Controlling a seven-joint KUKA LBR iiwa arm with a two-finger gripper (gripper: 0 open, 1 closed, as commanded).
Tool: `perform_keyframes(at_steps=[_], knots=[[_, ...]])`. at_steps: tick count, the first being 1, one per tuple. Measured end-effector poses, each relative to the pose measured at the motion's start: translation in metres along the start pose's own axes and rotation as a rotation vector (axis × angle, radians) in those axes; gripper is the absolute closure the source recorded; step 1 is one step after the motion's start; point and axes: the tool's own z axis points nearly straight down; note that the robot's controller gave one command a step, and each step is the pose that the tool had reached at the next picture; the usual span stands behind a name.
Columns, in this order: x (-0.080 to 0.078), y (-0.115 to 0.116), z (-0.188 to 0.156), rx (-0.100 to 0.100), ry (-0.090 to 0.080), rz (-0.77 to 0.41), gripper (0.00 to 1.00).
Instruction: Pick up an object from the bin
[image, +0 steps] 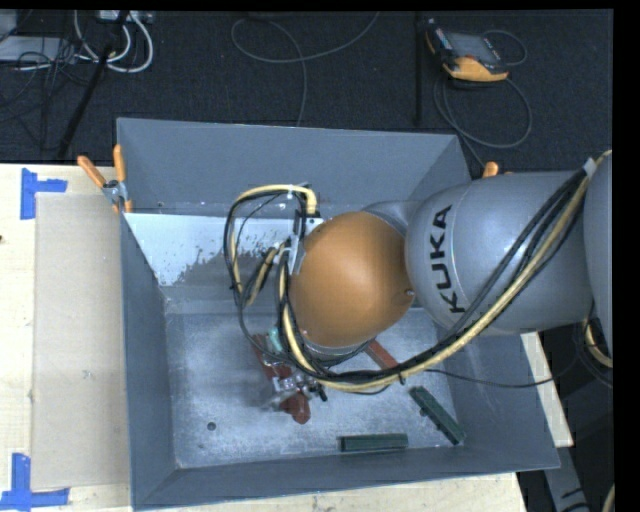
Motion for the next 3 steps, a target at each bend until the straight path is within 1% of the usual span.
perform_keyframes(at_steps=[1,2,3], knots=[[-0.014,0.007,-0.051,0.0,-0.001,-0.055,1.0],[-0.01,0.006,-0.107,0.002,-0.001,-0.052,1.0],[-0.013,0.0,-0.101,-0.003,0.0,-0.101,1.0]])
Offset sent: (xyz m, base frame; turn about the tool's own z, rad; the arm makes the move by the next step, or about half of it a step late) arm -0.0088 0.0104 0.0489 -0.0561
